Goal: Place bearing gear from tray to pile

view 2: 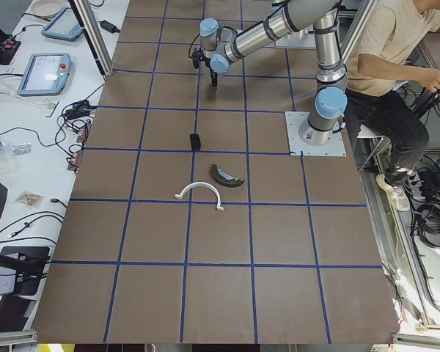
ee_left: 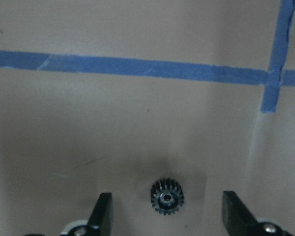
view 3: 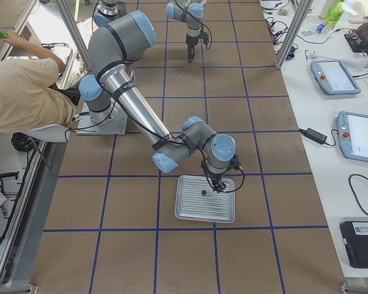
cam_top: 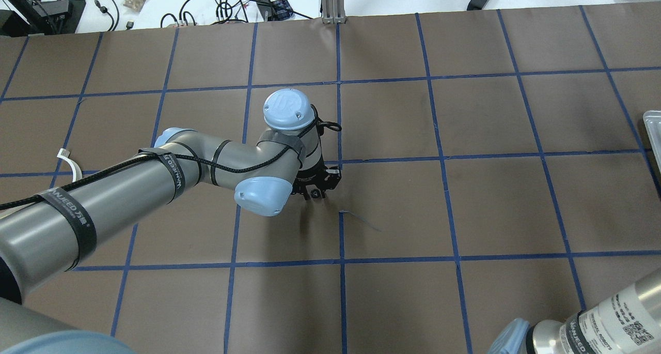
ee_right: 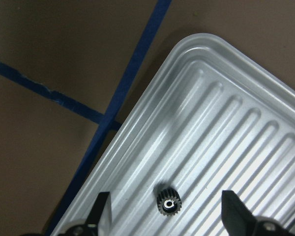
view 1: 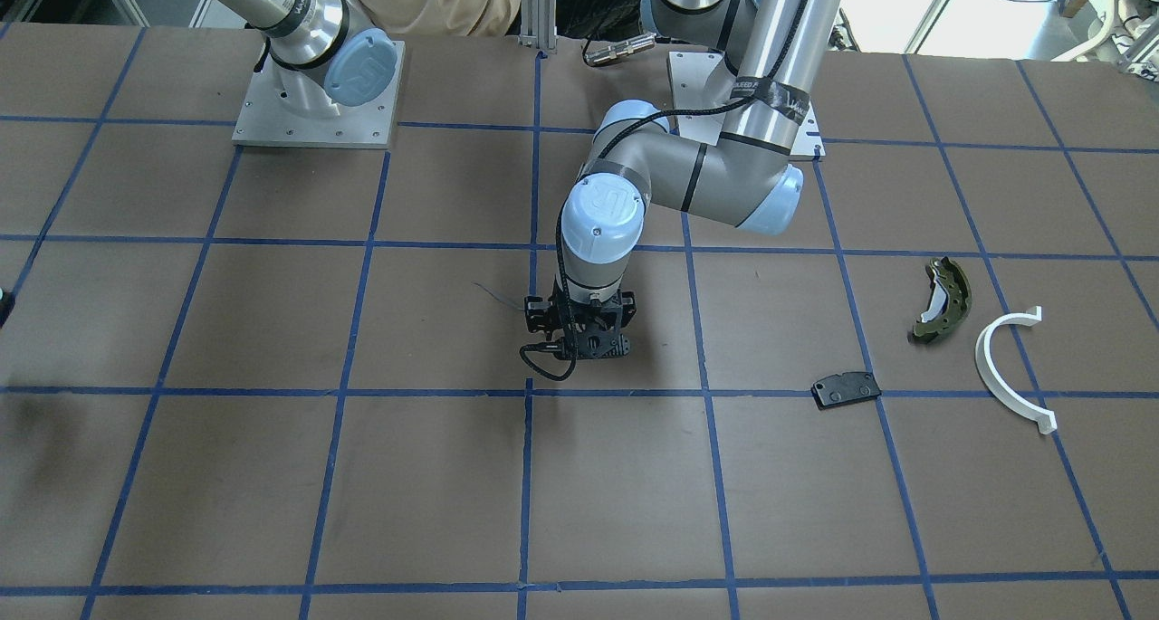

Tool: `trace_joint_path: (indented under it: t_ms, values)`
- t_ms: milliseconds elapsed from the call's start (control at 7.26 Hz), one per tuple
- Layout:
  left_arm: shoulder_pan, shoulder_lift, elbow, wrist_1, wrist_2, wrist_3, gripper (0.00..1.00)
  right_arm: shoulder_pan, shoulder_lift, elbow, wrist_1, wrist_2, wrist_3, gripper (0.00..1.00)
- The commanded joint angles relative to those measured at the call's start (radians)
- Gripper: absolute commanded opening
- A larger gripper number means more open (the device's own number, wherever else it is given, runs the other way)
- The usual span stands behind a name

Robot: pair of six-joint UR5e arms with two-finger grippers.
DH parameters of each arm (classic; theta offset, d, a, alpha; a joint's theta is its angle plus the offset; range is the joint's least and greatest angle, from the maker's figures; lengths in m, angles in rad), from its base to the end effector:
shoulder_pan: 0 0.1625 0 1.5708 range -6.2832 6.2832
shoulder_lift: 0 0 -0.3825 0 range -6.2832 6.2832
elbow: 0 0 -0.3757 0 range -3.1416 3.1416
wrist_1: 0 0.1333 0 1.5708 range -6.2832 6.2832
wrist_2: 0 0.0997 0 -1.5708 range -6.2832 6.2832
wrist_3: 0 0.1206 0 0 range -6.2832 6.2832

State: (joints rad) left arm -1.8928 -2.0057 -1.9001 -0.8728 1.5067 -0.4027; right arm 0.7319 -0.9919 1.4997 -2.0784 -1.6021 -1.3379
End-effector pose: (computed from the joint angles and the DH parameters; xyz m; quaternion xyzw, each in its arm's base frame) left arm -0.2996 -0.4523 0.1227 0.0414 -0.9981 -0.0423 0.0182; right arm -0.3875 -0.5222 0.1794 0.2469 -0.9689 -0.0139 0.0072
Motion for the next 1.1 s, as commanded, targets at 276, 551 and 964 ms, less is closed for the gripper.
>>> trace_joint_path:
  t_ms: [276, 551, 964]
  values:
    - [0.05, 0.02, 0.027, -0.003, 0.0, 0.013, 0.0, -0.019, 0.053, -0.007, -0.006, -0.012, -0.021, 0.77]
    - [0.211, 0.073, 0.139, -0.305, 0.012, 0.275, 0.0, -0.02, 0.062, -0.006, -0.014, -0.015, -0.015, 0.74]
    - [0.523, 0.11, 0.156, -0.388, 0.076, 0.701, 0.0, -0.022, 0.07, -0.006, -0.014, -0.019, -0.015, 0.55]
